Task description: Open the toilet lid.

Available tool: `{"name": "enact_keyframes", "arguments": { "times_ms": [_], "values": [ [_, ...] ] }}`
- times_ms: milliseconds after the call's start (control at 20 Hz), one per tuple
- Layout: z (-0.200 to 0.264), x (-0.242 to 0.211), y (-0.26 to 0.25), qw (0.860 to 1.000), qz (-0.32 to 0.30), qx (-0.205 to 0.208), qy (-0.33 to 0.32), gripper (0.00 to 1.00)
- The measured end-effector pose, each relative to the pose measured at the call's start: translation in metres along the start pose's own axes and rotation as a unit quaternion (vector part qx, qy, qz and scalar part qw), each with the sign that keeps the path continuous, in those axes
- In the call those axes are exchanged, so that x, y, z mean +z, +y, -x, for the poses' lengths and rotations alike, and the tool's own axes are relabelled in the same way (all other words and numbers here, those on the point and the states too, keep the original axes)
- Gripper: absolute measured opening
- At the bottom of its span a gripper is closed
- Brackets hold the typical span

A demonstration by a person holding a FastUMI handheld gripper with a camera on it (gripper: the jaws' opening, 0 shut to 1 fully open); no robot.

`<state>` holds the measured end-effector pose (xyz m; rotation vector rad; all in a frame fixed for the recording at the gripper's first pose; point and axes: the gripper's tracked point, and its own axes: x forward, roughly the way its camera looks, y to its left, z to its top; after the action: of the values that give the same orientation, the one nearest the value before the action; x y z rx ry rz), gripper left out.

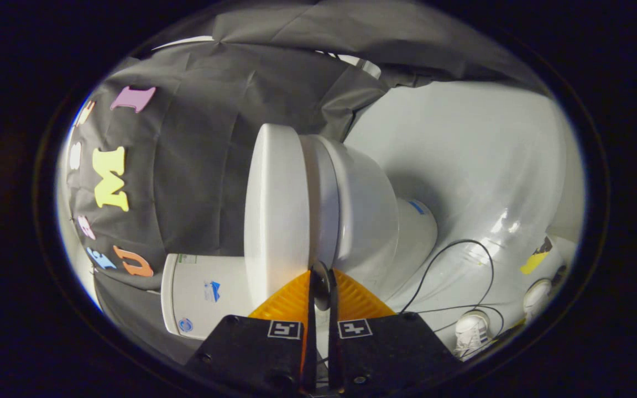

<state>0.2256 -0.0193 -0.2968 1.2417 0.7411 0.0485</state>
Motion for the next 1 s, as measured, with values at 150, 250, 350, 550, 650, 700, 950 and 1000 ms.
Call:
{"name": "enact_keyframes", "arguments": {
  "times_ms": [150,250,350,550,650,700,950,1000],
  "values": [
    [0.003,0.0,0.005,1.0,-0.001,-0.018,0.001,0.11],
    [0.002,-0.002,0.007,0.999,0.027,-0.027,-0.005,0.11],
    [0.003,-0.001,0.009,0.999,0.04,-0.034,-0.007,0.11],
    [0.005,-0.001,0.012,0.999,0.026,-0.022,-0.012,0.09],
    [0.006,0.0,0.015,0.999,0.035,-0.023,-0.016,0.08],
    [0.008,0.001,0.017,0.999,0.039,-0.023,-0.019,0.07],
    [0.012,0.0,0.026,0.998,0.043,-0.024,-0.03,0.06],
    [0.014,0.001,0.029,0.998,0.046,-0.023,-0.034,0.06]
  ]
}}
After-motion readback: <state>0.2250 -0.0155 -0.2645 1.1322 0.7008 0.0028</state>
